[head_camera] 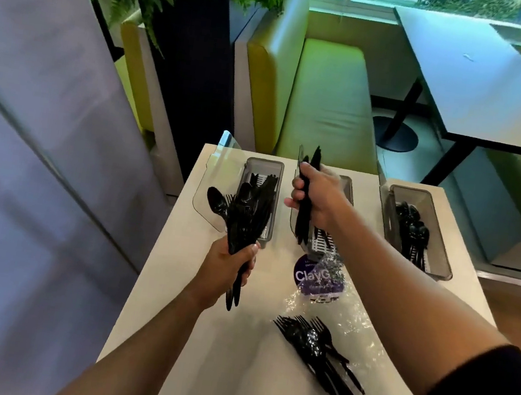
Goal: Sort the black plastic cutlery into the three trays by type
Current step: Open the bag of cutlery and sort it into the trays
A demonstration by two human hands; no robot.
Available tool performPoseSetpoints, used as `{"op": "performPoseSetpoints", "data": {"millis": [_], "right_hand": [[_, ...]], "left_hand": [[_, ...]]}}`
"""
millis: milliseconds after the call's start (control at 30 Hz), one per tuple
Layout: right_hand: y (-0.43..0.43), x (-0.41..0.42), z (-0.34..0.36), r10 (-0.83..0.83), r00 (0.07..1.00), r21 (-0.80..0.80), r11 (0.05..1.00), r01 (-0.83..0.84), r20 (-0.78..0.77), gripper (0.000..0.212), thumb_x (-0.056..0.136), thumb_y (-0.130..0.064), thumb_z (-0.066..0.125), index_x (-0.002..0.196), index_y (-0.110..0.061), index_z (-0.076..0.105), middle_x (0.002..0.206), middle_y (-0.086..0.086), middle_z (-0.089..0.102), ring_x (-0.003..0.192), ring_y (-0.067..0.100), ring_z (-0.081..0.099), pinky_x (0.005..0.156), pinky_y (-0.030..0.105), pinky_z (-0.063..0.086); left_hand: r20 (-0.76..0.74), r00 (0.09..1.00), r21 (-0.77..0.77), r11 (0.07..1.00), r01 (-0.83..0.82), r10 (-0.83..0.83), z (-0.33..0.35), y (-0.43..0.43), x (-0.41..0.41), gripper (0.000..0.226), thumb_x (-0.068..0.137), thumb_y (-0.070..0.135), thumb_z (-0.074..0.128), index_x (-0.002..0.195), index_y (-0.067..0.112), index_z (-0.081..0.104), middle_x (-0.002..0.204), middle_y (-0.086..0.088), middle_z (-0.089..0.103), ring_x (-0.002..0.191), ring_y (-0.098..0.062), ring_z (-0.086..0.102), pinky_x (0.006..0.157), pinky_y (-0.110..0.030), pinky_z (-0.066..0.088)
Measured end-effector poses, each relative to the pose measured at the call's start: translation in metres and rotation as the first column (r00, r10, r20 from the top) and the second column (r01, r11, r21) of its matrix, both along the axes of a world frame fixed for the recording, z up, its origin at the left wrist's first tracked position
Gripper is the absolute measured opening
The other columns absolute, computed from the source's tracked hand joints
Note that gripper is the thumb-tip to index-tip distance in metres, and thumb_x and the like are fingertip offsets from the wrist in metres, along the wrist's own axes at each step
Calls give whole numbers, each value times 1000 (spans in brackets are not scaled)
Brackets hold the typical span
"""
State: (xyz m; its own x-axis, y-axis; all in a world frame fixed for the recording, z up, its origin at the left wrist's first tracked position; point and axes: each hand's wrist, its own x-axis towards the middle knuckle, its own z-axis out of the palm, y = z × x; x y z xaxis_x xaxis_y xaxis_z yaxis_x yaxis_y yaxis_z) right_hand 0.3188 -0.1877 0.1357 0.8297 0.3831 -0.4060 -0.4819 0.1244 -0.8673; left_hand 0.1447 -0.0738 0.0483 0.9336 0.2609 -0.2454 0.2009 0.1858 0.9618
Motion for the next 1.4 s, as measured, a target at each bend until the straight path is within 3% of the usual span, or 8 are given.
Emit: {"op": "performPoseSetpoints", "data": {"millis": [200, 433, 533, 633, 833, 1033, 1200, 1400], "right_hand": [[82, 8, -24, 218, 954, -264, 927, -268, -205, 25, 107, -8, 36, 84, -12, 45, 64, 3, 46, 35, 9, 40, 39, 21, 47], [109, 18, -70, 187, 959, -521, 809, -274, -215, 24, 104, -4, 29, 90, -7, 48, 70, 7, 51, 52, 16, 46, 38, 22, 42], [112, 24, -79, 219, 966, -542, 800, -258, -138, 17, 103, -3, 37, 93, -11, 49, 90, 10, 54, 63, 16, 51, 55, 29, 47], [112, 26, -77, 238, 970, -582, 796, -166, 48, 27, 104, -12, 44, 78, -18, 48, 82, 2, 49, 67, 12, 46, 61, 25, 39], [92, 3, -48, 182, 971, -166, 974, -156, 156, 52, 100, -56, 50, 116, -10, 67, 102, 11, 74, 82, 21, 69, 75, 38, 57], [52, -15, -29, 245, 943, -139, 966, -218, 223, 22, 101, -19, 58, 93, -8, 75, 91, 13, 69, 83, 26, 65, 82, 43, 55], [11, -10, -1, 0, 980, -104, 994, 21, 200, 33, 106, -21, 45, 88, -9, 71, 90, 10, 71, 81, 25, 63, 68, 37, 53], [-41, 13, 31, -452, 892, 309, 852, 422, 29, 37, 110, -29, 34, 96, -5, 58, 60, 10, 55, 50, 24, 56, 51, 33, 50]], "left_hand": [[-34, 996, -25, 996, -89, 88, -9, 41, -10, 17, 99, 13, 61, 87, 2, 58, 68, -12, 52, 51, -18, 44, 47, -28, 40], [-73, 992, -8, 994, -105, 104, -19, 63, -11, 22, 98, 17, 64, 82, 7, 53, 65, -11, 53, 51, -21, 43, 49, -30, 39], [-78, 992, 5, 995, -97, 97, -23, 68, -10, 20, 99, 17, 63, 84, 7, 54, 65, -10, 53, 51, -21, 44, 50, -30, 40], [-75, 994, -5, 996, -85, 85, -26, 68, -6, 18, 99, 17, 63, 87, 6, 55, 65, -9, 54, 51, -21, 44, 50, -31, 41], [-63, 997, -25, 999, -36, 35, -16, 54, 5, 17, 100, 16, 61, 93, 1, 59, 66, -8, 56, 51, -20, 45, 50, -30, 42], [-52, 999, -66, 998, -11, 8, 0, 25, 13, 18, 97, 16, 65, 93, -1, 62, 68, -12, 56, 50, -21, 44, 48, -29, 41], [-12, 996, -24, 996, 87, -87, 5, -3, 15, 15, 100, 13, 58, 103, 0, 65, 72, -12, 57, 54, -17, 49, 50, -28, 44], [-19, 996, -13, 997, 83, -83, 8, -30, 19, 17, 101, 10, 57, 102, -6, 61, 71, -11, 57, 55, -19, 47, 48, -28, 42]]}}
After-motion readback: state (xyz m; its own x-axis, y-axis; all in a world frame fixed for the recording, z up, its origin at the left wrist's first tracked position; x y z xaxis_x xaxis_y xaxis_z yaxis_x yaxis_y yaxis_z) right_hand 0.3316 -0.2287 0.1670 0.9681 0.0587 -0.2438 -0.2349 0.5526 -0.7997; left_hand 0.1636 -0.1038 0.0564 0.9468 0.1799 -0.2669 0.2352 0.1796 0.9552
